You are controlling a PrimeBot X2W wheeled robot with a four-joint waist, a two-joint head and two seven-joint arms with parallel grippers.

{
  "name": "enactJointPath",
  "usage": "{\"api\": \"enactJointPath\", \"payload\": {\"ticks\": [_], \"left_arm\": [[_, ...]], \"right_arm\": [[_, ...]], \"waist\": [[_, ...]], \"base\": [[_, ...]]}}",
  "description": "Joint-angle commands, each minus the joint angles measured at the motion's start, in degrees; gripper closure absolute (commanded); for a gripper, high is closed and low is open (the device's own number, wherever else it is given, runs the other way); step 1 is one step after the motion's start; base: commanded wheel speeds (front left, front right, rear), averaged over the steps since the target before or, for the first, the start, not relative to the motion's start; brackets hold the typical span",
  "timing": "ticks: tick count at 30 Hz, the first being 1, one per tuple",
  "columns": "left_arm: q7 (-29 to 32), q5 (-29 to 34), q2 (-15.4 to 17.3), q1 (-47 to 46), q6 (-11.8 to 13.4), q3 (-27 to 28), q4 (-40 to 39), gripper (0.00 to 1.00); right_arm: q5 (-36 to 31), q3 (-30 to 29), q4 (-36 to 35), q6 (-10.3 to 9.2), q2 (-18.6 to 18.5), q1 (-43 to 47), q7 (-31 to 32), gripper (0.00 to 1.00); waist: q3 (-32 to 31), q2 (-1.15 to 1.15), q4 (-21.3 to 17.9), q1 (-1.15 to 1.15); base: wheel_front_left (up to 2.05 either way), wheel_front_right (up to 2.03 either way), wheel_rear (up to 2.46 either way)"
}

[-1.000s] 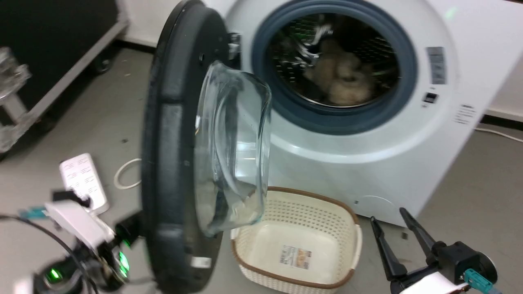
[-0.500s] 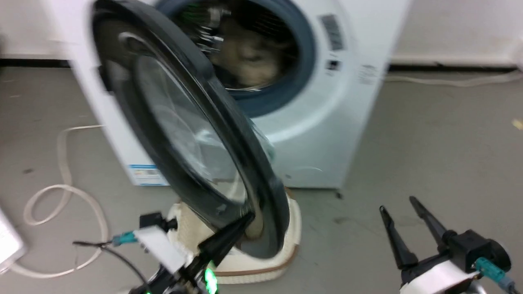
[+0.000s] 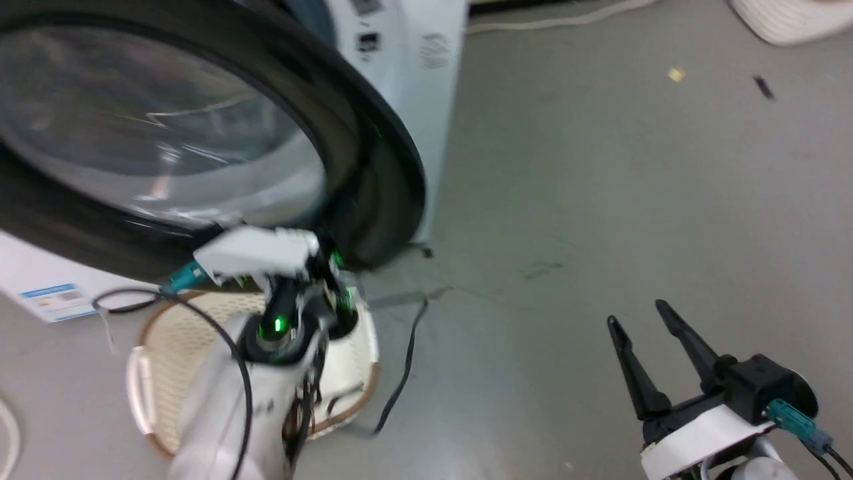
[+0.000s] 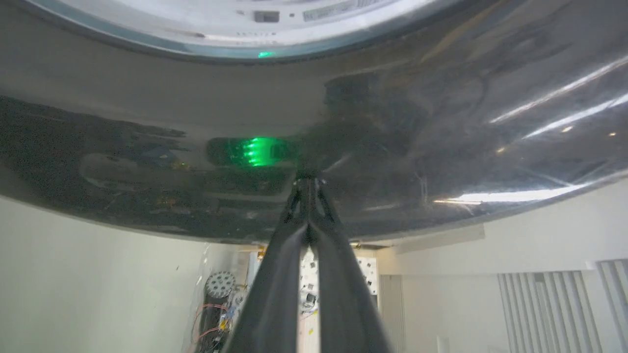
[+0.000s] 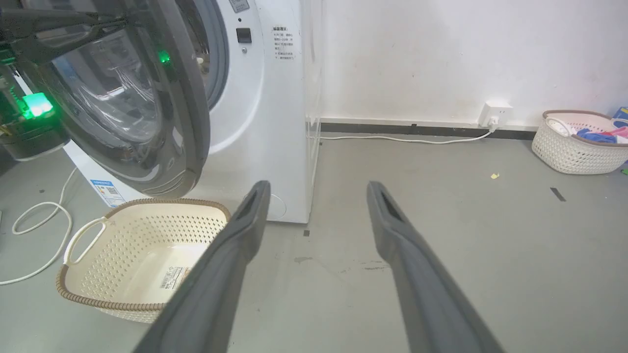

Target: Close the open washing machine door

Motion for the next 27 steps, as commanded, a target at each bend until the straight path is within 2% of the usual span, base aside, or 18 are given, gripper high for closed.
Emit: {"api": "enactJointPath", "payload": {"ticks": [1,6,10,14,16,17,18,19,24,25,26,27], "left_arm": [[-2.6,-1.1,0.2,-2.7,-0.6,-0.1,2.7,1.00],[-6.7,-3.5,0.2,-9.4,-1.9,-2.2,10.4,1.00],[-7.7,-4.7,0.2,-11.2,-3.2,-3.9,14.2,1.00],[-7.7,-4.0,0.2,-9.2,-3.9,-5.5,14.9,1.00],[-7.6,-1.8,0.5,-6.9,-4.0,-6.5,12.7,1.00],[-7.7,-0.2,0.9,-5.2,-4.0,-7.2,10.7,0.82],[-7.7,1.6,1.5,-3.2,-4.0,-8.2,8.5,0.56],[-7.9,3.5,2.1,-0.9,-4.0,-9.2,6.2,0.00],[-12.4,12.0,7.3,11.4,-4.0,-12.5,-5.1,0.00],[-12.4,12.0,7.3,11.4,-4.0,-12.5,-5.1,0.00],[-15.6,16.3,10.3,15.9,-4.0,-13.0,-7.7,0.00],[-16.8,18.8,11.8,17.8,-4.0,-13.2,-8.4,0.00]], "right_arm": [[0.4,0.4,0.4,0.05,0.4,-1.1,-0.4,0.00],[0.7,1.0,1.2,0.05,0.8,-2.1,-0.6,0.00],[0.6,0.5,1.6,0.05,0.9,-1.9,-0.7,0.00],[0.5,0.2,0.9,0.05,0.9,-1.3,-0.7,0.00],[0.2,-0.3,0.3,0.05,0.9,-0.6,-0.7,0.00],[0.1,-0.5,-0.1,0.05,0.8,-0.2,-0.7,0.00],[-0.1,-0.9,-0.4,0.05,0.8,0.3,-0.7,0.00],[-0.3,-1.1,-0.7,0.05,0.6,0.8,-0.7,0.00],[-1.0,-2.4,-1.7,0.05,0.0,3.6,-0.7,0.00],[-1.0,-2.4,-1.7,0.05,0.0,3.6,-0.7,0.00],[-1.3,-2.8,-2.0,0.05,-0.2,4.8,-0.7,0.00],[-1.5,-3.2,-2.2,0.05,-0.2,5.4,-0.7,0.00]], "waist": [[2.4,-0.01,-3.0,-0.01],[2.8,-0.01,-3.8,-0.01],[1.8,-0.01,-2.6,-0.01],[-0.3,-0.01,-0.3,-0.01],[-1.6,-0.01,1.3,-0.01],[-2.3,-0.01,2.1,-0.01],[-3.1,-0.01,3.1,-0.01],[-3.8,-0.01,4.1,-0.01],[-7.4,-0.01,9.2,-0.01],[-7.4,-0.01,9.2,-0.01],[-8.5,-0.01,11.1,-0.01],[-9.1,-0.01,12.2,-0.01]], "base": [[0.00,0.00,0.00],[0.00,0.00,0.00],[0.00,0.00,0.00],[0.00,0.00,0.00],[0.00,0.00,0.00],[0.00,0.00,0.00],[0.00,0.00,0.00],[0.00,0.00,0.00],[0.00,0.00,0.00],[0.00,0.00,0.00],[0.00,0.00,0.00],[0.00,0.00,0.00]]}}
